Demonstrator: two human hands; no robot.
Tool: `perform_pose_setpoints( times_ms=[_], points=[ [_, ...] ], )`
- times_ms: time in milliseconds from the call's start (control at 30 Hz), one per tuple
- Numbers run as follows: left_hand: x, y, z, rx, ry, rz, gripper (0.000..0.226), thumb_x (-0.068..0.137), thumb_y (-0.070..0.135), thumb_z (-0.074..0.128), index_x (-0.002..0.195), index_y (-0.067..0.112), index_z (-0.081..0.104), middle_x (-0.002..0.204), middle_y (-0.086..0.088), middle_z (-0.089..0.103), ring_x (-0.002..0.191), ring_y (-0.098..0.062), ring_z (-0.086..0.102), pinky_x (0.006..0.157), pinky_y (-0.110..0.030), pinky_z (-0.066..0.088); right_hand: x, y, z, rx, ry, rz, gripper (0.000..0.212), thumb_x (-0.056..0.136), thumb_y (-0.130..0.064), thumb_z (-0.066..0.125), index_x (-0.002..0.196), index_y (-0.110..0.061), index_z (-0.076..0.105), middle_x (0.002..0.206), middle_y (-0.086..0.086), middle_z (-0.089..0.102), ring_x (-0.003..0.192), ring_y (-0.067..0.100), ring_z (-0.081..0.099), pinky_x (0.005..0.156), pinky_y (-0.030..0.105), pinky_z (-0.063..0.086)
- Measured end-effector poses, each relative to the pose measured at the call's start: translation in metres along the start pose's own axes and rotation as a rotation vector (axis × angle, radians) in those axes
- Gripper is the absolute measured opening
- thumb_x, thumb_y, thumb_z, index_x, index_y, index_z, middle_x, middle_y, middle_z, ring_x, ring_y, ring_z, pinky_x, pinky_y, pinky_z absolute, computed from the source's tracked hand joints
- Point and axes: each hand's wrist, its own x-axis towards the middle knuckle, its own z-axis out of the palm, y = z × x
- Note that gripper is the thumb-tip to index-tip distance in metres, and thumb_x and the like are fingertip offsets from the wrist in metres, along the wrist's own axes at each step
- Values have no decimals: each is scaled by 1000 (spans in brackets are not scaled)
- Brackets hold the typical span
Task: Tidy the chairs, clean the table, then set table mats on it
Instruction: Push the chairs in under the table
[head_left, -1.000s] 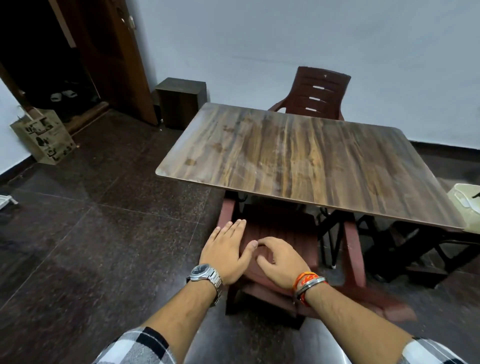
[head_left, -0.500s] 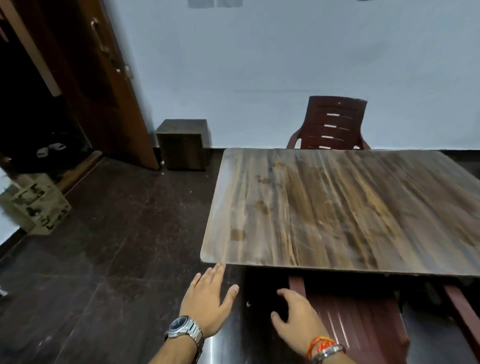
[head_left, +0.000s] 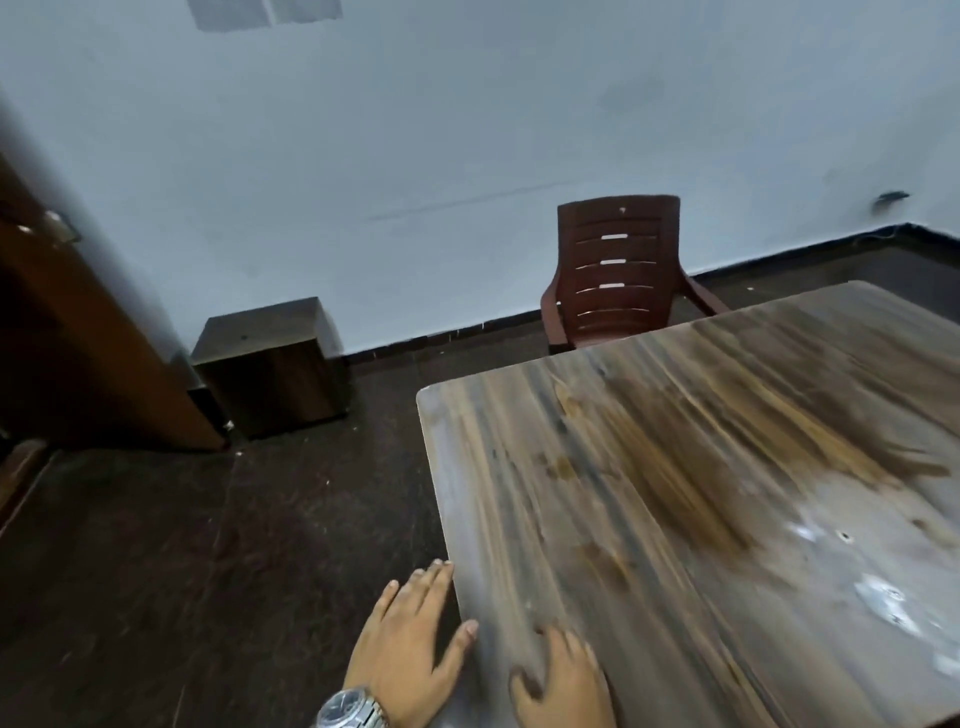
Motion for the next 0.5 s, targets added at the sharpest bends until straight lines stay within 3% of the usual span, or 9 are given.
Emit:
perform_pose_setpoints(
  times_ms=[67,133,233,300,367,433,467,500],
  points=[
    [34,-26,-7,35,28,25,102,64,78,-17,152,32,4,159,17,9,146,-3,8,116,-24,-4,23,-27,10,-20,26,27,57,26,-41,66,80,-24,74,75,-3,74,58,16,69,45,17,48],
    [73,-54,-17,52,9,78,101,64,76,-16,152,31,2,160,17,7,146,-3,4,115,-23,-8,56,-48,30,-45,60,60,56,30,-39,66,82,-21,76,79,0,75,62,16,72,50,21,50],
    [126,-100,-30,62,-36,194,97,67,75,-15,153,30,0,160,16,5,146,-5,2,113,-23,-10,98,-68,70,-21,118,156,59,50,-42,59,106,-22,59,91,4,75,77,22,74,74,25,49],
    [159,-137,-42,38,-34,249,91,75,77,-10,152,31,-2,159,18,1,147,-5,0,116,-26,-8,125,-89,94,0,171,202,58,66,-46,50,118,-21,48,102,10,75,93,28,73,97,18,40],
    [186,-171,-51,39,-37,263,76,89,70,11,153,29,4,157,19,0,147,-8,5,118,-28,-2,147,-108,111,-58,210,229,61,88,-58,31,129,-15,42,119,17,70,126,26,53,114,15,12],
    [214,-206,-67,82,-66,345,71,90,65,29,150,27,28,154,14,18,142,-13,30,115,-30,11,172,-138,123,-131,200,244,80,89,-70,14,135,-9,41,133,15,61,149,13,17,115,22,6],
    [234,-220,-78,83,-67,378,69,89,64,34,146,25,37,152,10,29,137,-15,38,111,-32,15,189,-154,123,-168,205,238,83,90,-70,15,136,-7,44,138,11,56,151,10,10,115,24,5],
    [256,-231,-91,109,-37,387,69,89,64,35,145,24,38,152,8,34,137,-16,40,110,-34,15,208,-170,121,-212,217,244,83,90,-69,20,138,-6,46,143,8,50,150,12,17,116,24,3]
  ],
)
